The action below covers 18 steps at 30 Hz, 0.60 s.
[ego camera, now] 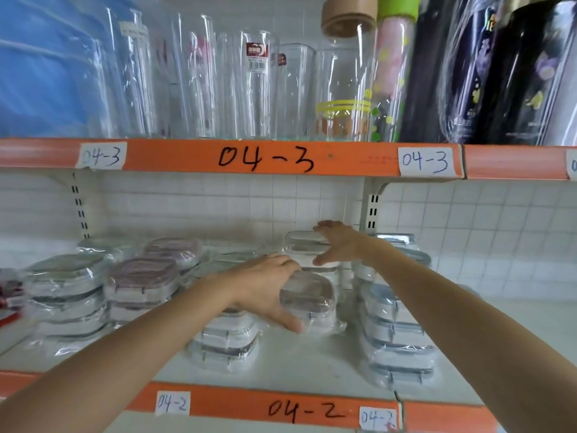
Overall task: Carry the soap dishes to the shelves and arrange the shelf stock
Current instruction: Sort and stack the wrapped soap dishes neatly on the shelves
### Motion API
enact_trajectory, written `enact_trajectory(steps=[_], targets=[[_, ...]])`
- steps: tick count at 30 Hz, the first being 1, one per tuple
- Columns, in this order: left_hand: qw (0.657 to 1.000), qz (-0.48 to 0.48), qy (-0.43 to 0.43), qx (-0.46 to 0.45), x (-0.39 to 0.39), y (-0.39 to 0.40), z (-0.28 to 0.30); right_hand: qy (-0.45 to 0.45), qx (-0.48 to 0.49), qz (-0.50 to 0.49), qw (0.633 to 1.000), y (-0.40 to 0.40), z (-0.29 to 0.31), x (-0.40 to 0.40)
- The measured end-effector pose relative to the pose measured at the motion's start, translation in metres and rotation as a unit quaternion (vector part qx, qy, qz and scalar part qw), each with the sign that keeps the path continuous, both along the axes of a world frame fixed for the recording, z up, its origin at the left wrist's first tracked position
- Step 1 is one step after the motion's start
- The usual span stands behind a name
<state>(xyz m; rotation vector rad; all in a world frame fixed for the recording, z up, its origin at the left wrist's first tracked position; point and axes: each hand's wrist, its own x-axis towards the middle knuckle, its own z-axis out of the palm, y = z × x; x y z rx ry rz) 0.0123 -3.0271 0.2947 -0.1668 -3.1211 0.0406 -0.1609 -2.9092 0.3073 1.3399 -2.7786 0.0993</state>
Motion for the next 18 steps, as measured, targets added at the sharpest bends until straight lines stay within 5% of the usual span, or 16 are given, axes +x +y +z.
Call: enact_trajectory(steps=[14,18], targets=[[0.998,-0.037,-0.023,-0.053,-0.004,0.104,-0.003,0.017,-0.032,0.031,0.999,0.153,0.004,0.052],[0.998,-0.054,-0.010,-0.037,-0.012,0.163,-0.007,-0.075,-0.034,-0.014,0.996,0.226,-0.004,0.060]])
